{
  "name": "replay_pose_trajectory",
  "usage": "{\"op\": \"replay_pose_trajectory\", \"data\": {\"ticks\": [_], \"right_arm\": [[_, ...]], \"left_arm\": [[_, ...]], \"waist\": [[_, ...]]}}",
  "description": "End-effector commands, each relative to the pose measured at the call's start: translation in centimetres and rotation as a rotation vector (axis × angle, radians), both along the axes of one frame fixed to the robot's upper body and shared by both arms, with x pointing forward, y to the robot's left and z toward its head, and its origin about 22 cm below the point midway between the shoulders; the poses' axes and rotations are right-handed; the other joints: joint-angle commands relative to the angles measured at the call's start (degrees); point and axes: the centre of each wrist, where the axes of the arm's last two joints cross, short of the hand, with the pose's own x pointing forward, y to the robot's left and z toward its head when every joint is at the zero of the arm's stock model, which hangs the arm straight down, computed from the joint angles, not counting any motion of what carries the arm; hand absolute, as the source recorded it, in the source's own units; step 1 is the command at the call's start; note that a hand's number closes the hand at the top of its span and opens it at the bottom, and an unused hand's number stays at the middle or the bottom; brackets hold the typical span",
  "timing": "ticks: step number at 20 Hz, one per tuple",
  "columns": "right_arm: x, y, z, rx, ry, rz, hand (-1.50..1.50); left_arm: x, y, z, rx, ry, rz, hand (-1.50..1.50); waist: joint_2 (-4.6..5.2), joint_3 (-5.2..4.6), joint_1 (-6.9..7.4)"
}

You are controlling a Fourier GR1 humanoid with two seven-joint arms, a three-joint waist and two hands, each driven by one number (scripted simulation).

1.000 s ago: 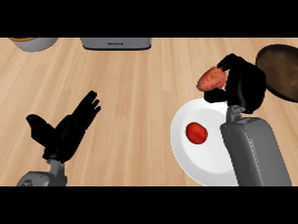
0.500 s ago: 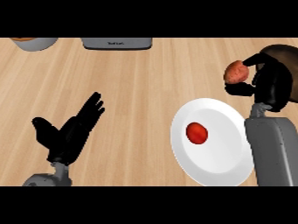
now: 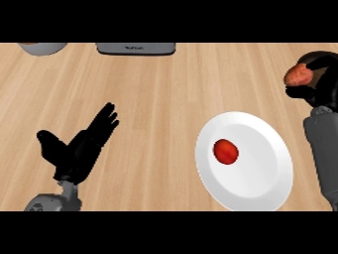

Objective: Pick the sweet potato from the plate and place it in the pan

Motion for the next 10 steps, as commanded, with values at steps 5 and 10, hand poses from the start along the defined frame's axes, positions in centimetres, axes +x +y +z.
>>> {"op": "replay_pose_trajectory", "data": {"ticks": [5,10], "right_arm": [[0.7,-7.7,1.3,-0.061,-0.115,-0.193,1.50],[-1.1,-10.9,-0.3,-0.052,-0.167,-0.248,1.50]], "left_arm": [[0.2,-1.3,0.4,-0.008,-0.002,-0.021,0.00],[-0.3,-0.1,0.1,-0.007,-0.012,-0.039,0.00]], "waist": [[0.64,0.13,1.34],[0.96,0.26,2.26]]}}
